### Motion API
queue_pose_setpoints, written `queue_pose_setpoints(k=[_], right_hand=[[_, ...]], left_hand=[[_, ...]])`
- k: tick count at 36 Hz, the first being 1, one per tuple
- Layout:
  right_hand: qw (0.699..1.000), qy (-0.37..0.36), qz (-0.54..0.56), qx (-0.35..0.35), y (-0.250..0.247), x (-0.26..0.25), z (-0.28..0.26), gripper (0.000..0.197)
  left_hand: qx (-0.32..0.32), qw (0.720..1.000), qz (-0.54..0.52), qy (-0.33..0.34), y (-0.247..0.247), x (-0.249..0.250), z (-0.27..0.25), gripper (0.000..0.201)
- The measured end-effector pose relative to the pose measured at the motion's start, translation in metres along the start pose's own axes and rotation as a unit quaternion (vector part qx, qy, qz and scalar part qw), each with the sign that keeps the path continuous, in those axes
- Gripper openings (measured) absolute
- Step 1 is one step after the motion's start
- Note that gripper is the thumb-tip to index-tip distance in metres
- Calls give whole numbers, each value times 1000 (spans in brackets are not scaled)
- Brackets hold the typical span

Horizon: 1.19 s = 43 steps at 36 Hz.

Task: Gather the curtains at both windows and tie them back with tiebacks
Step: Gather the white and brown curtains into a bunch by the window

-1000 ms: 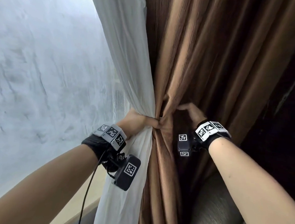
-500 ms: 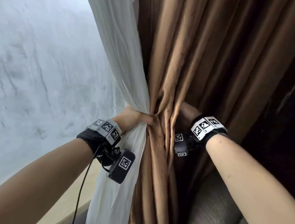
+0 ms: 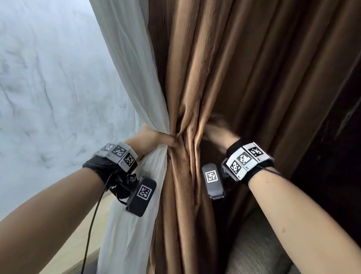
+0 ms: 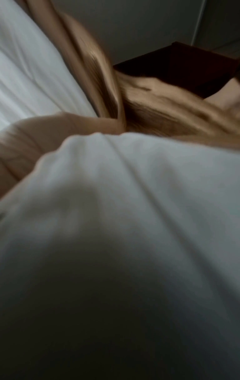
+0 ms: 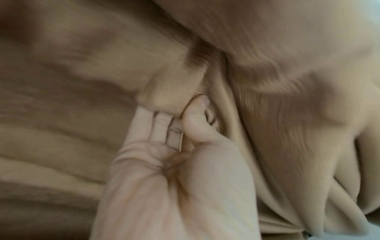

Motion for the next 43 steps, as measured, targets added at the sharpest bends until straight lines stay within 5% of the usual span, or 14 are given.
queue_pose_setpoints(k=[3,7,15,21,24,32,39,43], right_hand=[[999,27,41,21,-20,10,-11,26],[997,12,62,39,-34,15,-31,23],[999,-32,3,31,-32,5,-58,24],[999,-41,-8,5,-21,-4,-70,17],[995,-74,-68,17,-17,-9,-69,33],[998,1,-50,-27,-24,-17,-60,76],[998,18,-29,-48,-35,-15,-56,59],[996,16,5,91,-60,12,-45,46]], left_hand=[[20,1000,5,2,3,-1,9,40],[40,999,-4,-7,16,-3,21,24],[45,997,-40,44,44,-2,25,48],[-97,994,-46,33,39,1,11,62],[-155,987,-42,26,41,5,2,63],[-25,995,-50,78,54,8,6,45],[40,995,-38,84,52,7,18,33],[26,995,-52,81,44,6,19,42]])
Point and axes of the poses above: each hand's wrist, its own z-axis towards the middle knuckle, its own y-axis out of the palm, x = y × z, the point moved 3 cm from there along z, towards the middle knuckle, and after that the axes turned 9 degrees about -y, right-handed, at the moved point
